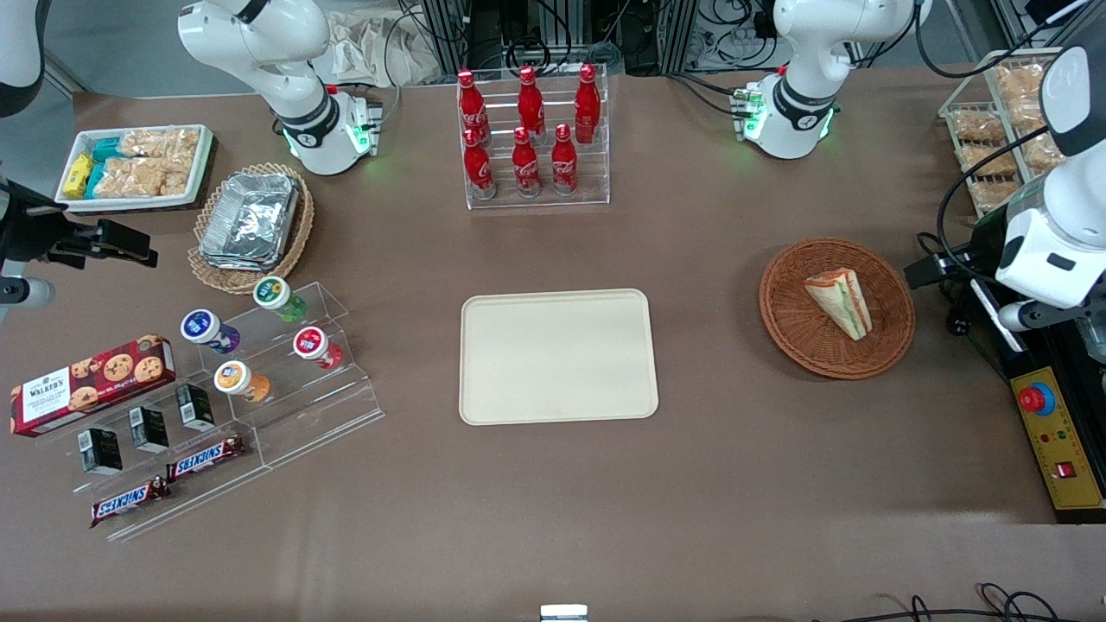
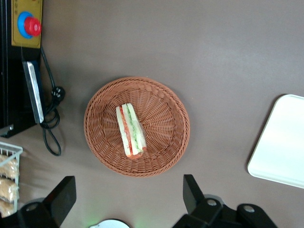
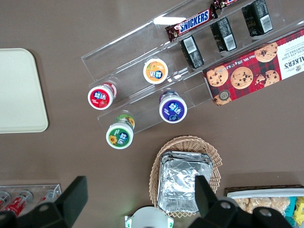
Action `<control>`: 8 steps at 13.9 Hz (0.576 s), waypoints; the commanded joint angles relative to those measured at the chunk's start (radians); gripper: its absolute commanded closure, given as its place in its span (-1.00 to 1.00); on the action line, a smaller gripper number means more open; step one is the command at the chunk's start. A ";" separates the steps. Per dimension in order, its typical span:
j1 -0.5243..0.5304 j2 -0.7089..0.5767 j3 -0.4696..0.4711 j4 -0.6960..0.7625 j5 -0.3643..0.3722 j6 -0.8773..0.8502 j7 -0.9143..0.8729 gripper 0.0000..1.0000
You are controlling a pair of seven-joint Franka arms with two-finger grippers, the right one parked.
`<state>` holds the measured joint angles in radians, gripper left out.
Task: Place sandwich from basket to tray
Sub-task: 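Move the left gripper toward the wicker basket holding the sandwich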
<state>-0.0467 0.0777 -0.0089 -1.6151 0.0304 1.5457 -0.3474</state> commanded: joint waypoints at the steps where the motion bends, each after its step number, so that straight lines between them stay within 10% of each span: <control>1: 0.001 -0.022 -0.006 -0.064 0.008 -0.007 -0.115 -1.00; 8: -0.004 -0.090 -0.048 -0.355 0.009 0.239 -0.378 -1.00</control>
<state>-0.0477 0.0535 -0.0371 -1.8279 0.0305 1.6833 -0.6342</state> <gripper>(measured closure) 0.000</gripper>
